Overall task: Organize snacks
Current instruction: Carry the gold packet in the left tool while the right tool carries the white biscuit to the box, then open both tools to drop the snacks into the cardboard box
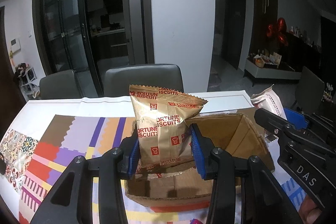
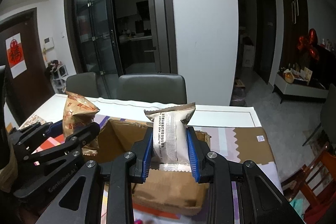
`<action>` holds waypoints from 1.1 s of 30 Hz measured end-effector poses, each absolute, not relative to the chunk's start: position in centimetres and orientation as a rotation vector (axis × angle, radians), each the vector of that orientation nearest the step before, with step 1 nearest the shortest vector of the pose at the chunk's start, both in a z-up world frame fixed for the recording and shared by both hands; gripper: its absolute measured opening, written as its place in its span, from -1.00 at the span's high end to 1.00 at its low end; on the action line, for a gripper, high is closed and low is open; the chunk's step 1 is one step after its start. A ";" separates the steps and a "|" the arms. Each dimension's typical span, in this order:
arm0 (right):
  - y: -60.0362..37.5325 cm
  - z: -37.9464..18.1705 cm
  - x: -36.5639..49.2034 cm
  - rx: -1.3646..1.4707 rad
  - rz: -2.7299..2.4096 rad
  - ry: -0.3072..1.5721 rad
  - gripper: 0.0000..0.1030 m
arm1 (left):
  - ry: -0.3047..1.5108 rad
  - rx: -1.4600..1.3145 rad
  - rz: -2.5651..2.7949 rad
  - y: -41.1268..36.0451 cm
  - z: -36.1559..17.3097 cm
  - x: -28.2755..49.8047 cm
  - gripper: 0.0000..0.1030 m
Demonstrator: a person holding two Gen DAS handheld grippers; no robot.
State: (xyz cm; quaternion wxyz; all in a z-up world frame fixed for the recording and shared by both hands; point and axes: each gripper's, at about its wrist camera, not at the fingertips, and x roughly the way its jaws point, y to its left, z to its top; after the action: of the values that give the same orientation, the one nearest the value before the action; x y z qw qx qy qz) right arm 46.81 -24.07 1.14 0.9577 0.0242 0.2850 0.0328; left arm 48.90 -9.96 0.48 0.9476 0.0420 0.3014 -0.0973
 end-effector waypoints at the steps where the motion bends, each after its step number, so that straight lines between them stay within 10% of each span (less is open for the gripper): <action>1: -24.0 1.0 47.1 0.049 0.067 0.583 0.38 | 0.617 0.085 -0.200 -10.0 0.3 49.1 0.16; 15: -24.5 -2.2 49.9 0.055 0.043 0.657 0.38 | 0.673 0.100 -0.213 -11.3 -2.2 50.1 0.14; 20: -24.4 -2.7 50.2 0.036 0.041 0.665 0.34 | 0.668 0.110 -0.208 -11.5 -2.1 49.9 -0.19; 24: -24.6 -2.8 50.1 0.042 0.033 0.665 -0.15 | 0.664 0.109 -0.182 -11.2 -1.8 49.7 -0.48; 33: -25.3 -1.8 49.0 0.044 -0.028 0.647 -0.53 | 0.663 0.072 -0.168 -10.1 -1.1 48.7 -0.74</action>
State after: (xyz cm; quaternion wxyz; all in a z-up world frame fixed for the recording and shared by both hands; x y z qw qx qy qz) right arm 49.00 -25.30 -1.81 0.9478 0.0214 0.3179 -0.0138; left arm 48.71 -10.12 -1.10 0.9415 0.0352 0.3250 -0.0823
